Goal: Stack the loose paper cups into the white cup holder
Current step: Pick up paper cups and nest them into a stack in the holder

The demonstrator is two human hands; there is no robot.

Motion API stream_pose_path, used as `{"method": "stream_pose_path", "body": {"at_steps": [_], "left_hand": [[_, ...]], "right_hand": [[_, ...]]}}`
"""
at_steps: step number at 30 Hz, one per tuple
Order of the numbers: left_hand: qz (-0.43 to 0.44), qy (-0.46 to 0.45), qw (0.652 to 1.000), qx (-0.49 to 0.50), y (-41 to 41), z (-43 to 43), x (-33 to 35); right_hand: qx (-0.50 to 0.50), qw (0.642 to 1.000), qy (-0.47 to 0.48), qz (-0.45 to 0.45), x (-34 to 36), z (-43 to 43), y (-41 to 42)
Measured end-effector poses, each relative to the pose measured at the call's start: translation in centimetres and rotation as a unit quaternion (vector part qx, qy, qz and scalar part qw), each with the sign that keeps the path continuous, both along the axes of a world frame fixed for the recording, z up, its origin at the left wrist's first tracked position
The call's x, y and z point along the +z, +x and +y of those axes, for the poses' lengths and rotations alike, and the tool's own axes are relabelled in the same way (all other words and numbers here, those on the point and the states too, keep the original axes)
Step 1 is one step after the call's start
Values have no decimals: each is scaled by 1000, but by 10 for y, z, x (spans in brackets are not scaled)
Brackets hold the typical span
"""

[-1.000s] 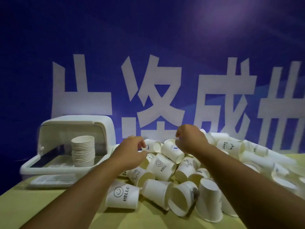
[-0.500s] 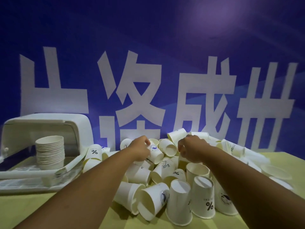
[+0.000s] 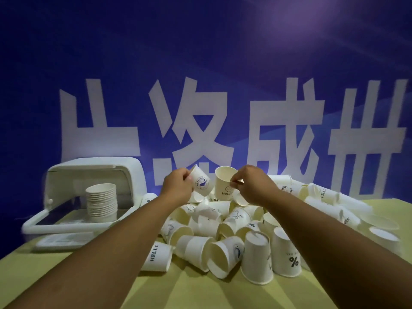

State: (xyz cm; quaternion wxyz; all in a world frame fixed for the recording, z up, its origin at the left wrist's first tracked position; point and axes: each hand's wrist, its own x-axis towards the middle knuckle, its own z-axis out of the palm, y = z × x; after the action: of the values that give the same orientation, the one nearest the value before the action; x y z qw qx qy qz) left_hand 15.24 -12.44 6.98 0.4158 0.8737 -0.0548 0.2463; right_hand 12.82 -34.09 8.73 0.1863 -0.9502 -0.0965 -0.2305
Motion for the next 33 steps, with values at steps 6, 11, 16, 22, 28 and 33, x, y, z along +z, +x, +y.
{"method": "stream_pose_path", "body": {"at_steps": [6,11,16,22,28,33], "left_hand": [[-100,48,992,59,-26,69,4],[-168,99,973,127,-46,128,0],[-212,91,960,156,-48,182,-6],[-238,118,940,214,-37,224,-12],[-246,243,911,223,-27,244,-33],[-138,280,931,191,-19,250,-42]], "right_hand": [[42,985,165,2,-1,65,-3],[98,949,298,27,-8,125,1],[141,910,386,48,-17,180,11],[179,857,481,42,-11,226,26],[191,838,511,6,-9,261,38],[197,858,473,-48,-12,269,41]]}}
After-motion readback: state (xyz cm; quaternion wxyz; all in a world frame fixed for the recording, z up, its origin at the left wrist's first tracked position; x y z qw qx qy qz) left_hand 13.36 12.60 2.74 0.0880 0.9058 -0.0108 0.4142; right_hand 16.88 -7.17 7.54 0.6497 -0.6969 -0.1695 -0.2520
